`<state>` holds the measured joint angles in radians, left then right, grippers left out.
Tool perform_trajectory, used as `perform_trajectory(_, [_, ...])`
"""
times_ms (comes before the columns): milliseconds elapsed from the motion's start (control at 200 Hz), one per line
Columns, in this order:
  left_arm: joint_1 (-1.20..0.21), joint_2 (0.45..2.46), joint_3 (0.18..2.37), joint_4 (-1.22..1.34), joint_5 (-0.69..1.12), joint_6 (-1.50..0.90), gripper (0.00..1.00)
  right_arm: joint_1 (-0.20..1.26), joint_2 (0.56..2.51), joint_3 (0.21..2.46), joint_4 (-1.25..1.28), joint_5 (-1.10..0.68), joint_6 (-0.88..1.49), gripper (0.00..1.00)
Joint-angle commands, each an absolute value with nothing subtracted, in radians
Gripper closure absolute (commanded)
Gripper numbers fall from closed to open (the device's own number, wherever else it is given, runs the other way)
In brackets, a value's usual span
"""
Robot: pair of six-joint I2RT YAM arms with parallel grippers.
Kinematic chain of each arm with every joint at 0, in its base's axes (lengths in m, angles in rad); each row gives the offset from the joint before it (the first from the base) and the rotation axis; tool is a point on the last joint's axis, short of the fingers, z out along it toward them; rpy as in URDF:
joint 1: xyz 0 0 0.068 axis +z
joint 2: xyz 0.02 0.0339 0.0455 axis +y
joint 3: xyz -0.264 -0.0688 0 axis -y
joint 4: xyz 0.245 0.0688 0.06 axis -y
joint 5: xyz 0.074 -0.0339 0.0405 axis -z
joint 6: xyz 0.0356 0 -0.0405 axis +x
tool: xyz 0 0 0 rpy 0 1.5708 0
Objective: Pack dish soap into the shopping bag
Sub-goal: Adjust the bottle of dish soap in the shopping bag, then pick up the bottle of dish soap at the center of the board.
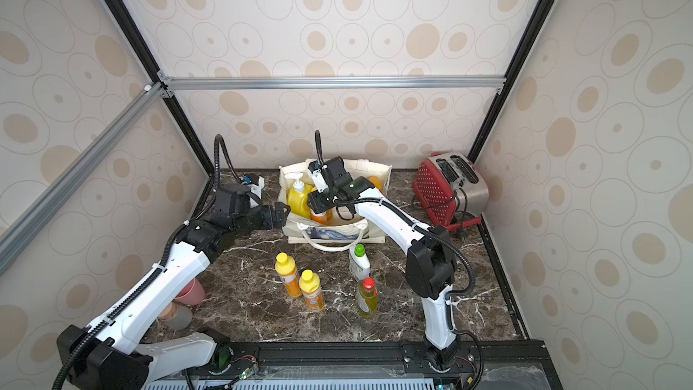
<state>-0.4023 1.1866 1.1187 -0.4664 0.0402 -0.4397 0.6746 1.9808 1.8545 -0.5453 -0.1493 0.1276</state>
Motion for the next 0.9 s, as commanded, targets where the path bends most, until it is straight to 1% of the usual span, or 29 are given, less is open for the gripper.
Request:
perform_trajectory(0, [-0.407, 1.186, 1.124, -0.507, 0.038, -0.415, 0.07, 0.685, 1.964, 1.853, -0.486, -0.165, 0.135, 0.46])
perform_trajectory(225, [-0.407, 1.184, 1.126, -0.509, 0.035, -0.420, 0.06, 0.684, 1.912, 1.859, -0.526, -0.135, 0.110, 0.28])
perform_trajectory(346, [-0.407, 1.183, 1.133, -0.515, 0.035, -0.422, 0.06, 0.676, 1.871, 1.861, -0.532, -0.144, 0.112, 0.22])
perform_trajectory(556, [-0.407, 1.167, 1.141, -0.533, 0.025, -0.422, 0.06, 0.653, 1.783, 1.858, -0.551, -0.193, 0.135, 0.21])
perform_trajectory(656, [-0.407, 1.153, 1.146, -0.550, -0.001, -0.413, 0.06, 0.652, 1.721, 1.868, -0.600, -0.205, 0.116, 0.21])
perform_trajectory(716, [-0.407, 1.129, 1.143, -0.555, -0.043, -0.409, 0.05, 0.653, 1.683, 1.888, -0.658, -0.223, 0.094, 0.22])
perform_trajectory(791, [-0.406, 1.067, 1.108, -0.530, -0.138, -0.421, 0.01, 0.653, 1.633, 1.910, -0.747, -0.257, 0.065, 0.22])
perform_trajectory(896, [-0.400, 0.971, 1.043, -0.468, -0.226, -0.445, 0.01, 0.652, 1.551, 1.906, -0.872, -0.311, 0.029, 0.22])
